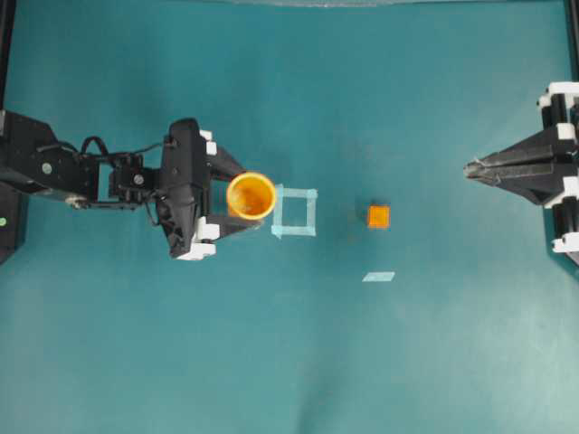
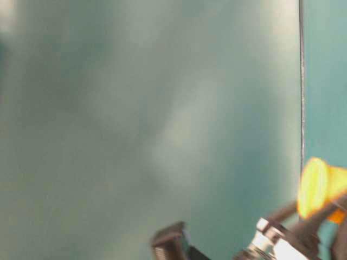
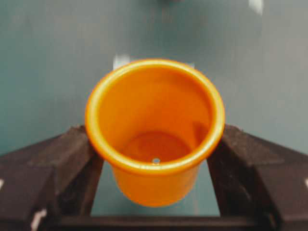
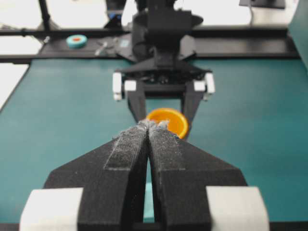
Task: Move the cup toward the block with left arm.
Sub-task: 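Lift the orange cup and carry it right over the tape square toward the cube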
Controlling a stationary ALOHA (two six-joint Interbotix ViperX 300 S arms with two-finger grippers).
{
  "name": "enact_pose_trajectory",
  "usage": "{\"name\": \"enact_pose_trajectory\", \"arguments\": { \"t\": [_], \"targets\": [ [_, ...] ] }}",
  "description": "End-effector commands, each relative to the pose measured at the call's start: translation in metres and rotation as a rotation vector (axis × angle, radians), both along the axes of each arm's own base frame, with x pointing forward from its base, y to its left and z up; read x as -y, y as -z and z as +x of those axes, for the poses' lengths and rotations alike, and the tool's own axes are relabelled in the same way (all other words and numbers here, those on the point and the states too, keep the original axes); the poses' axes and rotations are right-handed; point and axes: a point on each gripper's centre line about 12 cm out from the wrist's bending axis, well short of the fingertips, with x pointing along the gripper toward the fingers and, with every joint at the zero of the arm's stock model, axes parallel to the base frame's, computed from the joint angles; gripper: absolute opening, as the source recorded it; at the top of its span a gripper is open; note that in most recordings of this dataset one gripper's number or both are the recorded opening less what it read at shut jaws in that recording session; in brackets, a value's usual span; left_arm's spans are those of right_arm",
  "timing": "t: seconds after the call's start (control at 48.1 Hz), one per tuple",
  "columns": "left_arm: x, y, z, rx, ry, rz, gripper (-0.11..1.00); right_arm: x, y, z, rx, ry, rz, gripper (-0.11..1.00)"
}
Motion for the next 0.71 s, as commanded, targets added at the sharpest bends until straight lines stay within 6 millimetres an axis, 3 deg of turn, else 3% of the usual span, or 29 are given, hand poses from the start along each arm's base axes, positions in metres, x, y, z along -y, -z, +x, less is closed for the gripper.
{"name": "enact_pose_trajectory", "arguments": {
  "t": [0.0,0.436,0.686],
  "targets": [
    [0.000,-0.025,0.011,0.081,0.003,0.006,0.63,0.000,-0.012,0.002,0.032,0.000,0.004,0.00],
    [-0.001,-0.058,0.051,0.190,0.006,0.011,0.63,0.000,-0.014,0.003,0.035,0.000,0.004,0.00],
    [-0.002,-0.063,0.074,0.179,0.005,0.012,0.63,0.000,-0.014,0.003,0.035,0.000,0.003,0.00]
  ]
}}
